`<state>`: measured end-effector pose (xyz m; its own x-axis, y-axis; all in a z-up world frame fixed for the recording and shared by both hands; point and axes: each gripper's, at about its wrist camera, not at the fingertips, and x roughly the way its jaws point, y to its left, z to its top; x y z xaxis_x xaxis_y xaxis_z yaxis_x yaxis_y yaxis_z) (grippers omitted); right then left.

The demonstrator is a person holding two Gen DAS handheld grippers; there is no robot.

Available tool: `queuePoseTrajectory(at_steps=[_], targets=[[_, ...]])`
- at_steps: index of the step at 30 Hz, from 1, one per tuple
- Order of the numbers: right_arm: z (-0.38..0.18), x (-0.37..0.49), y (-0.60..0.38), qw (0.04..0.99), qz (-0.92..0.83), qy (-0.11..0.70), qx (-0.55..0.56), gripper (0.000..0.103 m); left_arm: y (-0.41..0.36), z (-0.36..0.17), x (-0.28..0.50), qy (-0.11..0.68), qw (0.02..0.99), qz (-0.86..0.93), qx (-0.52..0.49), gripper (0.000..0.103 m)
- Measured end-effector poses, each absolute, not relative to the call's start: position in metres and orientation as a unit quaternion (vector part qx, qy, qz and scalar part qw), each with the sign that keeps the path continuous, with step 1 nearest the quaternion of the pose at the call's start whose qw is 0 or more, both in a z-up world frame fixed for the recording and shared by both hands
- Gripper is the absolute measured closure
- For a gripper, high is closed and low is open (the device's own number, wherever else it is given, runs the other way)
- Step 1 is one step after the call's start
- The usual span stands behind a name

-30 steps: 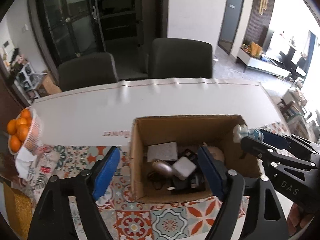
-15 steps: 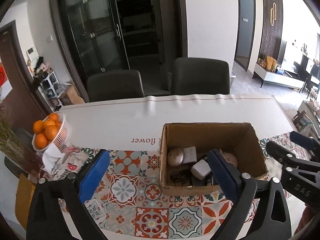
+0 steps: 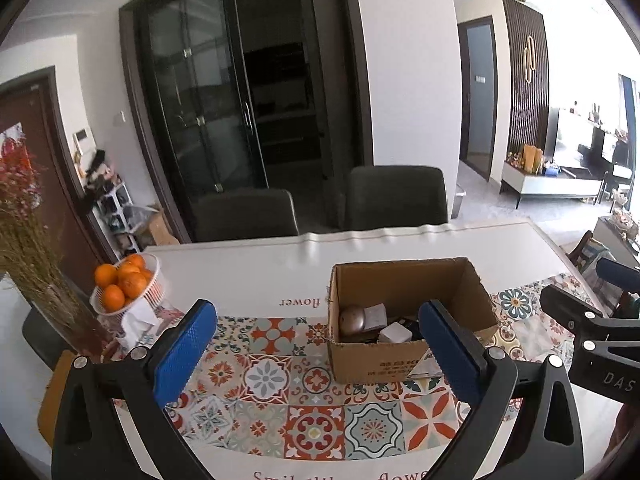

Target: Organize rigid objects

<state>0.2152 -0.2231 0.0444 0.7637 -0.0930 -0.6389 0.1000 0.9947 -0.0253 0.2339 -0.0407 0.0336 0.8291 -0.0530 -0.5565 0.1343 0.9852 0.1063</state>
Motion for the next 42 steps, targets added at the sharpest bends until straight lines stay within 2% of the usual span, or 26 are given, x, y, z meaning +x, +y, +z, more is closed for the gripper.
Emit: queuePoseTrajectory(at_steps=[17, 42], targets=[[0.060, 0.149, -0.210, 0.951, -0.043, 0.305, 0.005, 0.010, -0.028, 0.048, 0.164, 0.253, 0.964, -0.043, 0.064, 0.000], [0.065, 0.131, -0.207, 0.955, -0.046, 0.292, 0.002, 0.010, -0.027, 0.055, 0.146, 0.236, 0.968, -0.048, 0.065, 0.000]])
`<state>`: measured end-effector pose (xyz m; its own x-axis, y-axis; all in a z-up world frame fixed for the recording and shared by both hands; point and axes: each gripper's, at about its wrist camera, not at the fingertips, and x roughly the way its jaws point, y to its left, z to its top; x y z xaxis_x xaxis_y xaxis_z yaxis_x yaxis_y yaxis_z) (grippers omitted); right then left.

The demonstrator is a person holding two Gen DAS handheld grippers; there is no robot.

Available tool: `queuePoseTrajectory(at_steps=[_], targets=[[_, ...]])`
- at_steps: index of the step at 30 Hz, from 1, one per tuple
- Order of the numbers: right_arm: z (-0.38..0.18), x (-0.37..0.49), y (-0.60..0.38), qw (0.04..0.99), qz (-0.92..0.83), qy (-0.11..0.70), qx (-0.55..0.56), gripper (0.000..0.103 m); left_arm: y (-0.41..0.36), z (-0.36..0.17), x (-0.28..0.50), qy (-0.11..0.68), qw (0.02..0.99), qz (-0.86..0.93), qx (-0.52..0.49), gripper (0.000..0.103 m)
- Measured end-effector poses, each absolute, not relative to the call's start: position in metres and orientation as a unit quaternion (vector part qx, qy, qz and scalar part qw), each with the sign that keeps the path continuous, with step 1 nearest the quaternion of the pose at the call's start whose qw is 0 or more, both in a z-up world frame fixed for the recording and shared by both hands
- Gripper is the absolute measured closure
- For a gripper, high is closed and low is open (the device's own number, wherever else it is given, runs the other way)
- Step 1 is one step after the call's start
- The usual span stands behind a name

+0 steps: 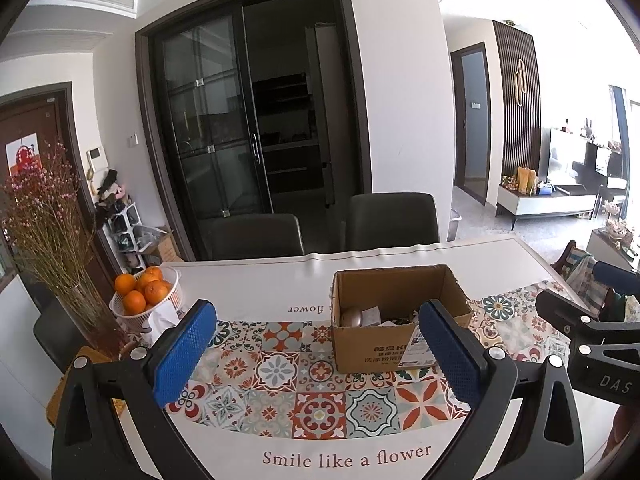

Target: Organize rigid objects

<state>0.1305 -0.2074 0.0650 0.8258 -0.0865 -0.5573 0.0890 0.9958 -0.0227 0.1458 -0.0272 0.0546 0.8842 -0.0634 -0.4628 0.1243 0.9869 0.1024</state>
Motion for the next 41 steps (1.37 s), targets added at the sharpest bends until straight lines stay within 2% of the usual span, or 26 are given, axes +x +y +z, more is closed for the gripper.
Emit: queuePoseTrajectory(at_steps=[41], targets=[[0.0654, 0.1253, -0.2042, 0.958, -0.040, 0.285, 0.001, 0.009, -0.0277, 0.0566, 0.1429, 0.239, 0.968, -0.051, 0.055, 0.000]])
